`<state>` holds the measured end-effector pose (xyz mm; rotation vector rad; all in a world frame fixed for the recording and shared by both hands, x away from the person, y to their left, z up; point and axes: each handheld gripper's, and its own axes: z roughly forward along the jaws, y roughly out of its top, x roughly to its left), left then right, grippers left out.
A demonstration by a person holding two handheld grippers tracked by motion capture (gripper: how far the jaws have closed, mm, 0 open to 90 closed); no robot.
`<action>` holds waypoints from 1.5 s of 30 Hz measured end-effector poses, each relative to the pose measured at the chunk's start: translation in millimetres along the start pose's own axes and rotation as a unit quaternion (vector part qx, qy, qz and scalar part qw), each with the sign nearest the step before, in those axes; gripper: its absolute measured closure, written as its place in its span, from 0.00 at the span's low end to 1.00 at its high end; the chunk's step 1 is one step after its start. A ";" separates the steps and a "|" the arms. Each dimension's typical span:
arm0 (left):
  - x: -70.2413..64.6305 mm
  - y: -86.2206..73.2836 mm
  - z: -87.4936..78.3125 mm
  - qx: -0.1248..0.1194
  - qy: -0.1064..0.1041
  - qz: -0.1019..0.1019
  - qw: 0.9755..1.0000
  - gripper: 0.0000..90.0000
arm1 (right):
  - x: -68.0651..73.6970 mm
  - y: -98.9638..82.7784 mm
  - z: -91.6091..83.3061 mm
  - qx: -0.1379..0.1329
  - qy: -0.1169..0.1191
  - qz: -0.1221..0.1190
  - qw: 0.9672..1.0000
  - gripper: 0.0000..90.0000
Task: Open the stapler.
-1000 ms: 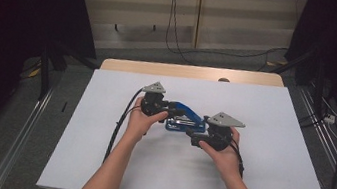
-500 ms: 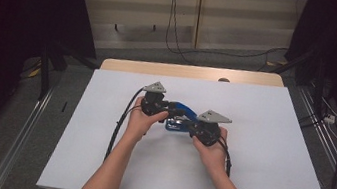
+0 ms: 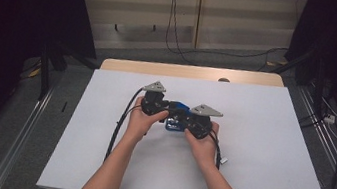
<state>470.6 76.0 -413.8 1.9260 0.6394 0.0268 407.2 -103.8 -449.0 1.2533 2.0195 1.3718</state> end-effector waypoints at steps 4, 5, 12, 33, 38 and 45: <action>-0.5 0.2 -0.2 0.001 0.001 0.003 1.000 0.67 | 0.4 -1.0 5.7 -0.001 -0.004 0.004 1.000 1.00; -0.4 0.1 -0.1 0.001 0.001 0.001 1.000 0.67 | 0.6 -1.3 6.4 -0.002 -0.005 0.004 1.000 1.00; -0.7 -0.2 -0.2 0.000 0.003 0.001 1.000 0.67 | 0.2 -5.5 10.0 -0.011 -0.016 0.011 1.000 1.00; 2.1 -2.4 -4.5 -0.005 0.002 0.003 1.000 0.66 | 5.4 -6.7 14.4 -0.028 -0.035 0.023 0.999 1.00; 1.7 -3.7 -6.7 -0.001 0.004 0.006 1.000 0.64 | 6.6 -5.9 13.6 -0.032 -0.036 0.023 0.999 1.00; 2.3 -4.3 -11.9 -0.005 0.008 -0.008 1.000 0.62 | 6.9 -5.5 11.2 -0.039 -0.040 0.021 0.998 1.00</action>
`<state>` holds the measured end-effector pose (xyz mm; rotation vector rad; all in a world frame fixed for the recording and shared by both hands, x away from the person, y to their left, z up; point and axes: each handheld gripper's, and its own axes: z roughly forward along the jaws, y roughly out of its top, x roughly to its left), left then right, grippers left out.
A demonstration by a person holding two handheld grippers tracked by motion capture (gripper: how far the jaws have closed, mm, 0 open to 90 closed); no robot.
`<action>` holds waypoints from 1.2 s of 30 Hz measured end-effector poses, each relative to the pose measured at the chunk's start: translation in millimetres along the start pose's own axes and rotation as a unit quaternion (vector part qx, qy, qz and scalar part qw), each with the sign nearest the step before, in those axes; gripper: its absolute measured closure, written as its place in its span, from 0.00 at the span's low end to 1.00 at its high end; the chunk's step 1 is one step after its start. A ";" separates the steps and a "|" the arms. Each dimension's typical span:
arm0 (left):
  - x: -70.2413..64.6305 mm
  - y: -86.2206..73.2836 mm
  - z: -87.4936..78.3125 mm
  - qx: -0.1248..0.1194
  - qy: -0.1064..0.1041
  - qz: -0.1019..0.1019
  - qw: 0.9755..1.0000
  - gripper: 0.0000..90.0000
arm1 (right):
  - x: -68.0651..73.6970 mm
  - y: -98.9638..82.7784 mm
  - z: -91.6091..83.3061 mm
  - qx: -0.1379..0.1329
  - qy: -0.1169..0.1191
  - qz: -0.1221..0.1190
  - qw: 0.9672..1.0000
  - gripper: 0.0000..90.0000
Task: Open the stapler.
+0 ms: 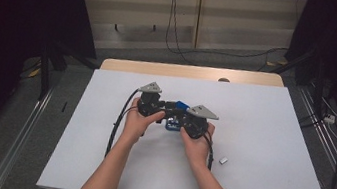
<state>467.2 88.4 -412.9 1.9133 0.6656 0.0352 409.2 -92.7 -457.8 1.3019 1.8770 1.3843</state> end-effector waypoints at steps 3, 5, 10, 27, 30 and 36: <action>0.5 2.8 -7.3 -0.002 0.004 0.000 1.000 0.61 | -0.4 0.5 -0.1 0.001 -0.001 -0.001 1.000 1.00; 2.3 3.1 -10.7 -0.006 0.006 -0.003 1.000 0.63 | -0.4 0.6 -0.1 0.002 -0.001 -0.002 1.000 1.00; 9.8 0.4 -17.5 -0.007 0.027 -0.008 1.000 0.69 | 0.1 0.4 -0.2 0.001 -0.001 0.001 1.000 1.00; 10.8 -16.8 1.4 0.042 0.048 0.008 0.998 1.00 | 0.4 0.1 -0.9 -0.001 -0.003 -0.002 1.000 1.00; 10.3 -18.4 2.7 0.052 0.053 0.014 0.997 1.00 | -0.2 0.3 -0.3 0.000 -0.001 -0.002 1.000 1.00; 11.8 -21.2 4.3 0.057 0.056 0.014 0.997 1.00 | -0.1 1.0 -0.7 0.001 -0.001 -0.005 1.000 1.00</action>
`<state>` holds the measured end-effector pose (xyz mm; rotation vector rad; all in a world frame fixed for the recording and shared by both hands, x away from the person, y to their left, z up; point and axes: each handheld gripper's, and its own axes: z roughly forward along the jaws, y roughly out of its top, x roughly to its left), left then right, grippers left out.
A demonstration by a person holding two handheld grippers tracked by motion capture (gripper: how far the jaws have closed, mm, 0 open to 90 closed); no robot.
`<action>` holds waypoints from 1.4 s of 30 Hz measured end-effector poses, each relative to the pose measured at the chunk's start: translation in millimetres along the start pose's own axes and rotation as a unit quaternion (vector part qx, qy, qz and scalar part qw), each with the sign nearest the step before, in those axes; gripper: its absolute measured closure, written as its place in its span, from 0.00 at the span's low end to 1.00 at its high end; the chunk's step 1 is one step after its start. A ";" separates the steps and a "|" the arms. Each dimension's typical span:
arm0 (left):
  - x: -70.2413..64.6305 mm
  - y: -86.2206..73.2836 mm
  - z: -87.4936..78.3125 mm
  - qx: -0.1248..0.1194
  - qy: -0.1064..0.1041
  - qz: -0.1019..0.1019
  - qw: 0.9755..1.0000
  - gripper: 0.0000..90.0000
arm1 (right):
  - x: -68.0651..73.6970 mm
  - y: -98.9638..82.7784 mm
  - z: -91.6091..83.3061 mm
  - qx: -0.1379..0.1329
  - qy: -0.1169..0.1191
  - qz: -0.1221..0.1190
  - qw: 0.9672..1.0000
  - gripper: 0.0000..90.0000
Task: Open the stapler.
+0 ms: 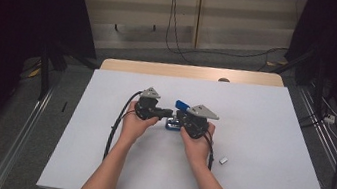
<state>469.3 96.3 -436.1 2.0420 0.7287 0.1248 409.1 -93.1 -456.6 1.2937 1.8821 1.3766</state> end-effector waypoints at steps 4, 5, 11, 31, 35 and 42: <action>-2.3 0.7 -0.2 0.003 0.009 0.015 1.000 1.00 | -0.1 2.7 0.0 0.000 0.000 -0.005 1.000 1.00; -2.8 0.6 0.2 0.003 0.010 0.018 1.000 1.00 | 0.6 4.0 0.0 -0.001 0.000 -0.005 1.000 1.00; -2.9 0.1 1.4 0.002 0.006 0.022 1.000 1.00 | 1.6 8.1 -1.2 0.000 0.006 -0.005 1.000 1.00; 0.3 -7.6 4.8 0.018 0.008 0.031 0.999 1.00 | -4.0 16.3 -11.6 0.004 -0.017 -0.024 1.000 1.00; 2.1 -9.8 4.8 0.010 0.001 0.022 1.000 1.00 | -7.1 19.5 -16.0 0.005 -0.033 -0.032 0.999 1.00; -0.1 -8.1 4.8 0.017 0.008 0.035 0.999 1.00 | -16.1 23.0 -25.4 0.010 -0.051 -0.034 0.998 1.00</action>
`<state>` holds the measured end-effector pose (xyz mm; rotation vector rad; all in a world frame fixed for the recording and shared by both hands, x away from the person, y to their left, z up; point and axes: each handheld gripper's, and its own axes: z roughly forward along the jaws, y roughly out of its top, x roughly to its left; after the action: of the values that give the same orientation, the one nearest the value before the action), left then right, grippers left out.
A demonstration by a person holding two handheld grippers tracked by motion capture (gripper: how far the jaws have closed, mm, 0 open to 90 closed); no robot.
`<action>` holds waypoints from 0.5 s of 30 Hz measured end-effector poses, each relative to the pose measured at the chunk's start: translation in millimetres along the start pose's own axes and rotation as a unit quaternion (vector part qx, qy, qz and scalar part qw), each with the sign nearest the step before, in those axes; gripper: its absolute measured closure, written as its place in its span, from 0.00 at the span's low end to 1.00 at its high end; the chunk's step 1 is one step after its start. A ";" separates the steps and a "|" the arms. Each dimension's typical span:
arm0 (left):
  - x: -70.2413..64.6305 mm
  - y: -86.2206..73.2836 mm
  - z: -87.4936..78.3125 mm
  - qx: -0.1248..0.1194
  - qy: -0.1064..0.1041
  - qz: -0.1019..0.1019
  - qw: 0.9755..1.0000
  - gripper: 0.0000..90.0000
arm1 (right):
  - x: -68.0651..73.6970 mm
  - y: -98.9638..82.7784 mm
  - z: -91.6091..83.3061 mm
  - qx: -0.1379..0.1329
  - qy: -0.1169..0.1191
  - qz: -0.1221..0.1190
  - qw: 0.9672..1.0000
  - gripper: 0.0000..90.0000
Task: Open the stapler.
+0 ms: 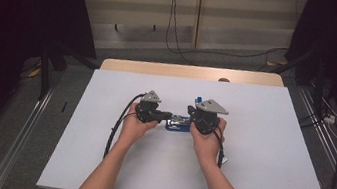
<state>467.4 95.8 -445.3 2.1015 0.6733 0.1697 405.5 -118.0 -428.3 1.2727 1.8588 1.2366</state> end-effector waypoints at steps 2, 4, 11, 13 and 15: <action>-1.0 0.5 -0.1 0.003 0.003 0.005 1.000 1.00 | -1.9 -0.3 -2.0 0.000 -0.010 -0.004 1.000 1.00; -1.4 0.8 0.0 0.003 0.005 0.008 1.000 1.00 | -4.4 -1.0 -4.2 -0.002 -0.018 0.001 1.000 1.00; -2.4 1.5 -0.2 0.007 0.008 0.007 1.000 1.00 | -14.6 -3.7 -8.9 0.001 -0.033 0.006 0.999 1.00; -2.4 1.3 -0.1 0.006 0.007 0.006 1.000 1.00 | -23.4 -7.9 -9.7 0.003 -0.039 0.015 0.999 1.00; -3.5 2.1 0.0 0.009 0.009 0.009 1.000 1.00 | -32.0 -12.6 -11.0 0.004 -0.046 0.018 0.999 1.00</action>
<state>465.3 93.1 -443.1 2.1250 0.6697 0.1930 403.8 -153.0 -436.7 1.3493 1.7851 1.1697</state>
